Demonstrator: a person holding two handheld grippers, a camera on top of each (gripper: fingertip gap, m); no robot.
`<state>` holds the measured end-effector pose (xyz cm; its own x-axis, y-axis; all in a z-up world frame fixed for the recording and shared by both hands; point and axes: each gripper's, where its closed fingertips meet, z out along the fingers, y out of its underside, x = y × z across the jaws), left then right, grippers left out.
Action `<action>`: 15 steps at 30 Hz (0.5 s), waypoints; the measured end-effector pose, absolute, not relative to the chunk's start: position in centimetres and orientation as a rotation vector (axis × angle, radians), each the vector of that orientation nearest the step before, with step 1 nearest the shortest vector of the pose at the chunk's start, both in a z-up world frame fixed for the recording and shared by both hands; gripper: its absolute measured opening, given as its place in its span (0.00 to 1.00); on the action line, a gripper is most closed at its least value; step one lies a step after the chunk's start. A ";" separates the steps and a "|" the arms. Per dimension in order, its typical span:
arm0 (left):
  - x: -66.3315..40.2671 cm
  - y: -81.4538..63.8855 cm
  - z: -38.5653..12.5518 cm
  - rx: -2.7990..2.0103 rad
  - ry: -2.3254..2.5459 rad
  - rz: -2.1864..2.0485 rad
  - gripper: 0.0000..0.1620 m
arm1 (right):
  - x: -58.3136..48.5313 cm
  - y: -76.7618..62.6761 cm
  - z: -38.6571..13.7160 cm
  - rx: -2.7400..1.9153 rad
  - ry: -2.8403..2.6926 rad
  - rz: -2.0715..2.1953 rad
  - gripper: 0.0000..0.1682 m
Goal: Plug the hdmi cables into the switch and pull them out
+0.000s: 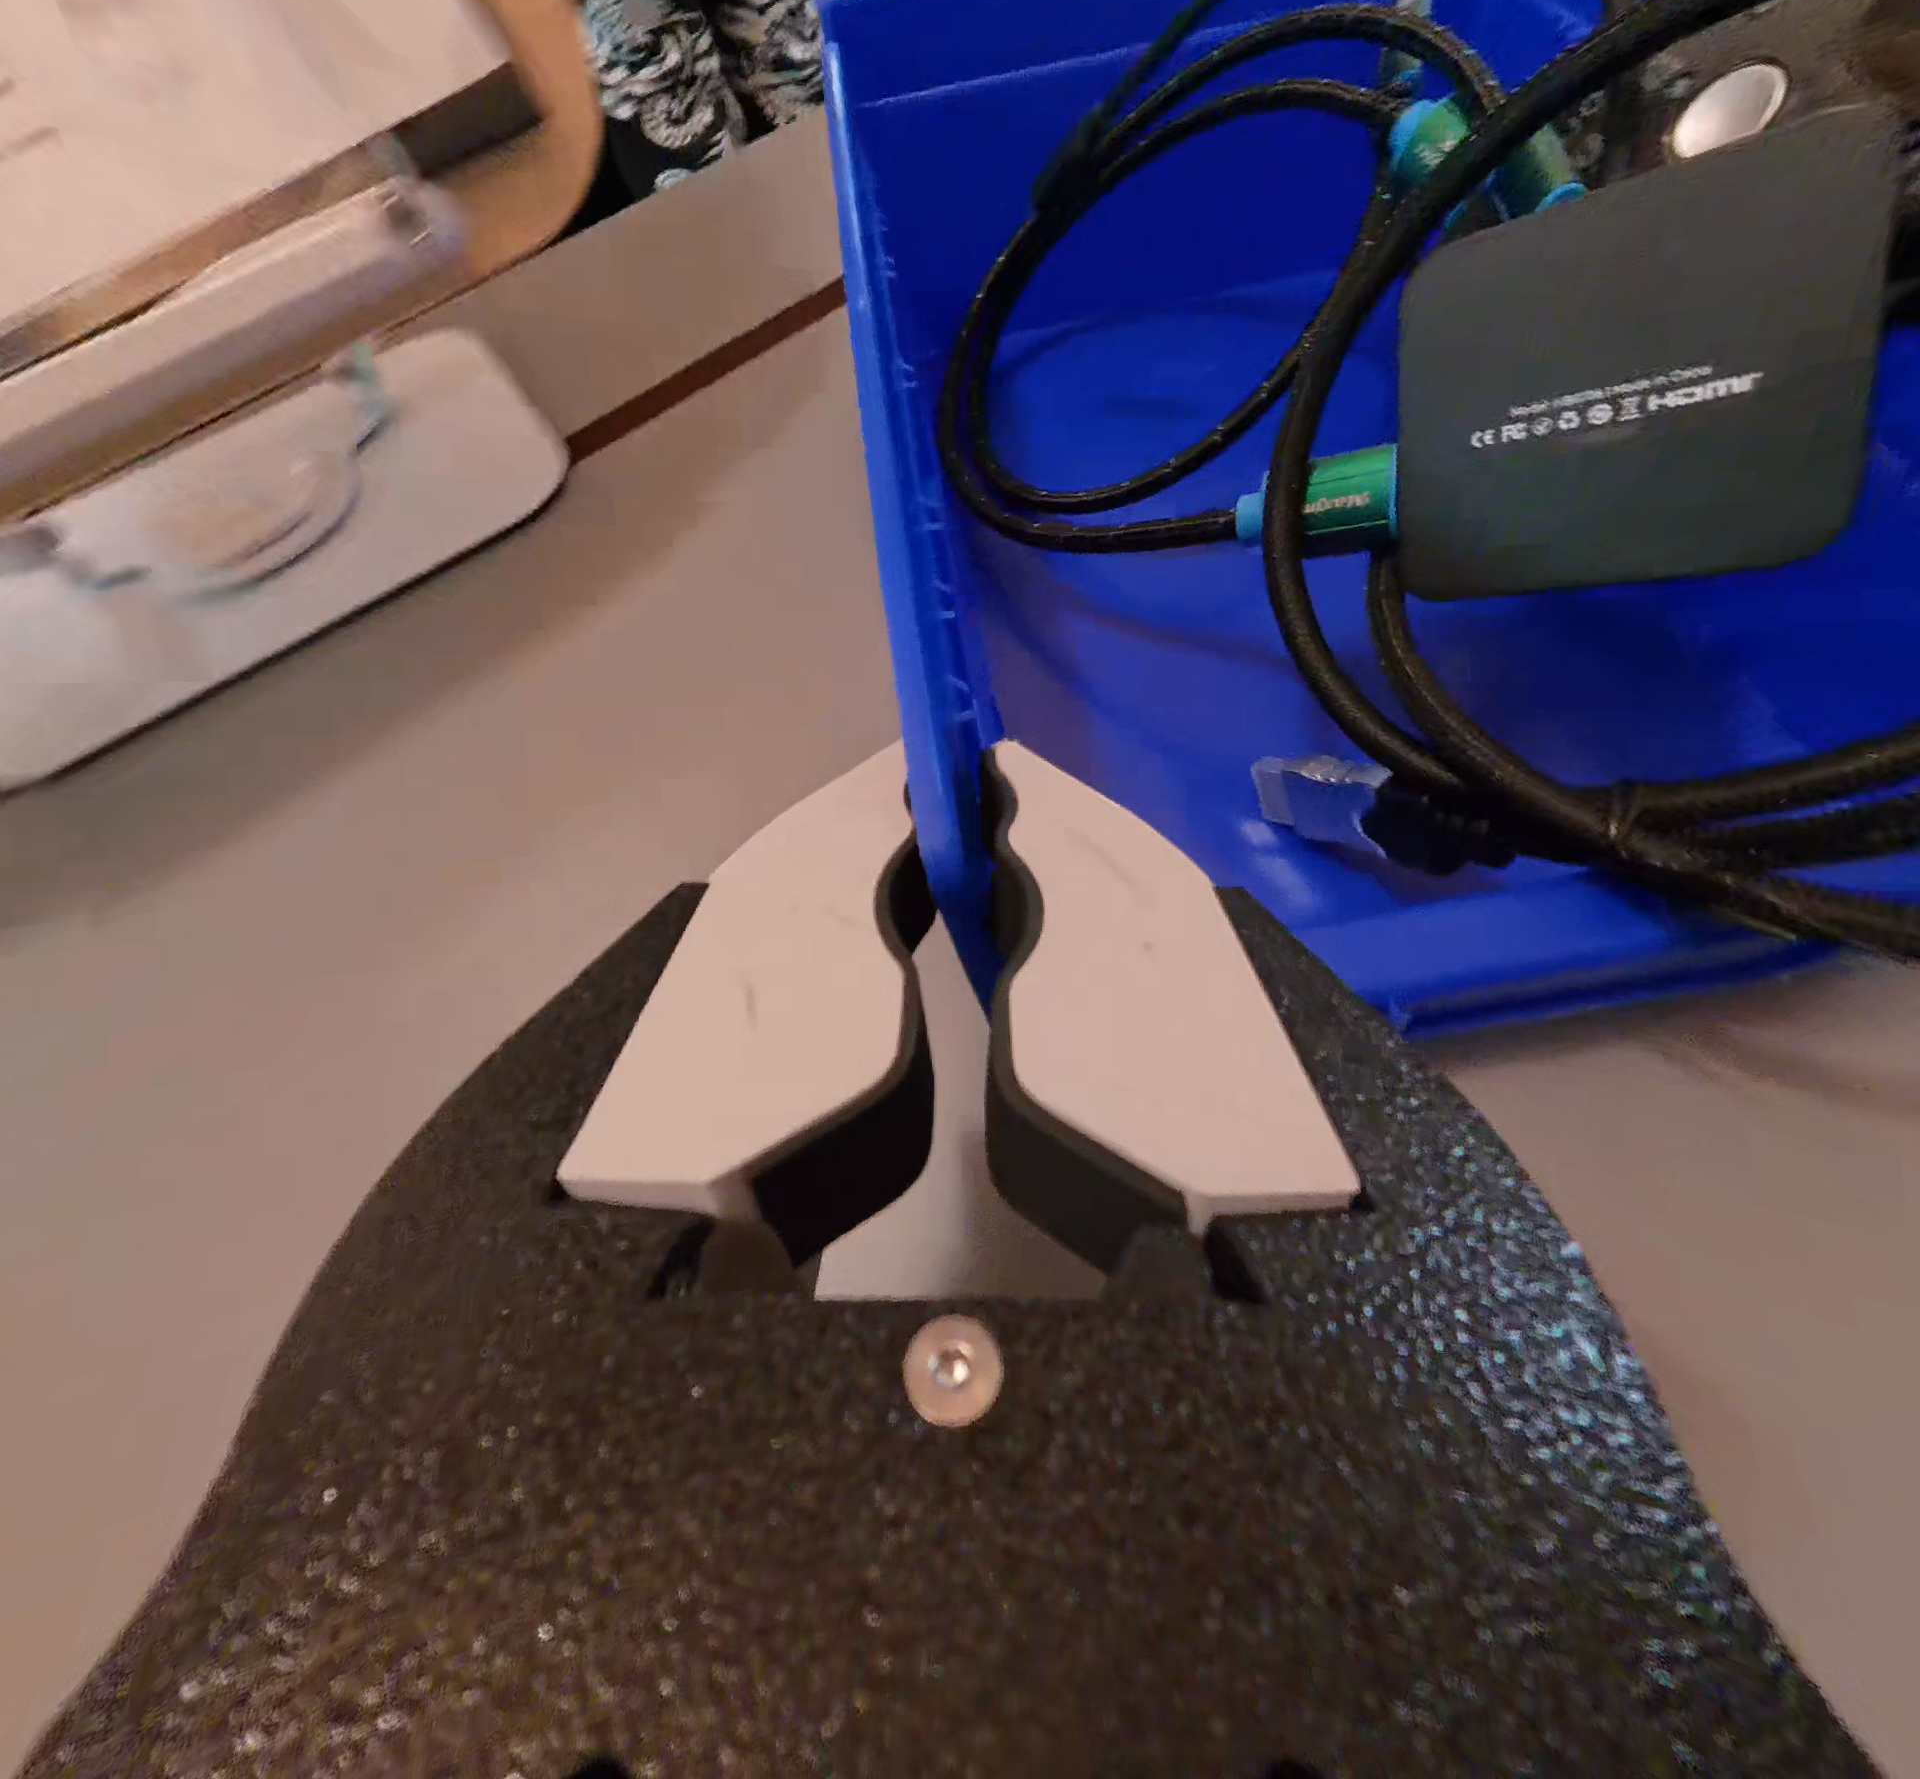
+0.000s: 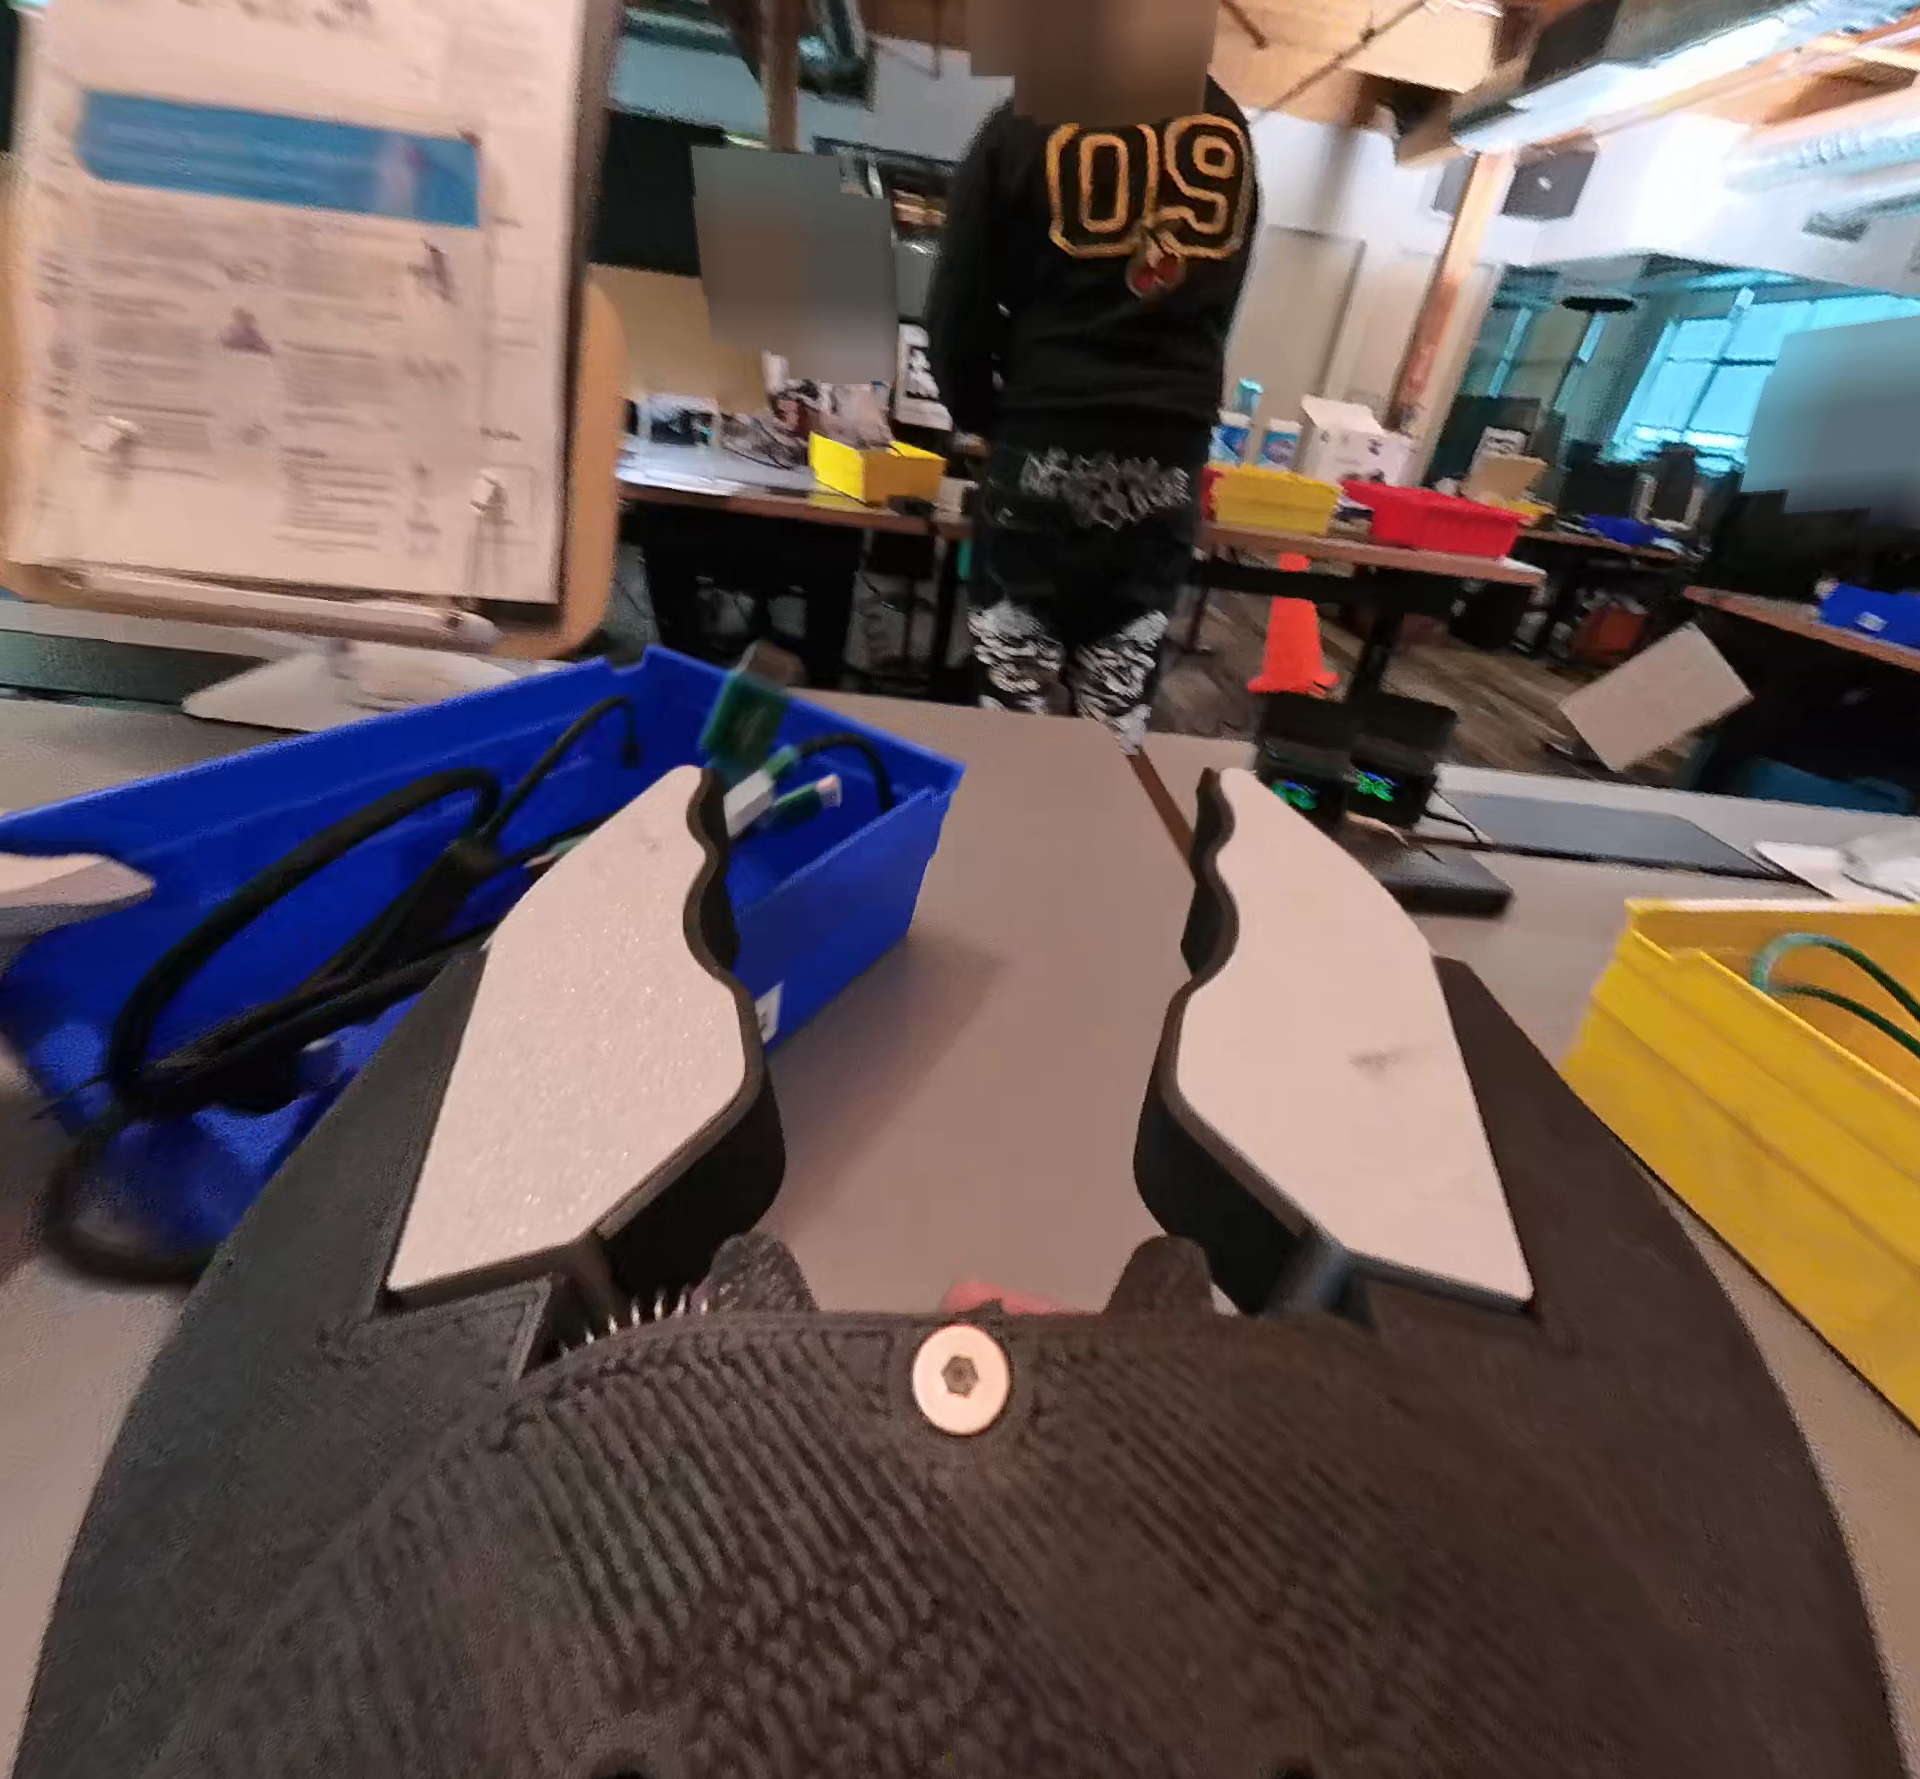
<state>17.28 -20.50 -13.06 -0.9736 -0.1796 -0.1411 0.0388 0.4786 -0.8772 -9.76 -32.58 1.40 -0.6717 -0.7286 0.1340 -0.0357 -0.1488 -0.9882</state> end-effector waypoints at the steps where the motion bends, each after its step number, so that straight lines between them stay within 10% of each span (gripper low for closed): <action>1: 17.8 -17.9 -13.0 -0.131 2.507 -1.483 0.03 | -8.8 -31.6 1.9 -0.891 1.600 -1.851 0.51; 15: 20.0 0.6 -12.7 -0.413 2.384 -1.531 0.03 | 28.3 -5.0 5.6 -1.652 1.232 -0.757 0.65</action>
<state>20.03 0.63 -12.72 -0.9207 -0.3825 -0.0773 -0.0889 0.3984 -0.9129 28.35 -4.99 5.63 0.3123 -0.9490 -0.0444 -0.3897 -0.0854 -0.9170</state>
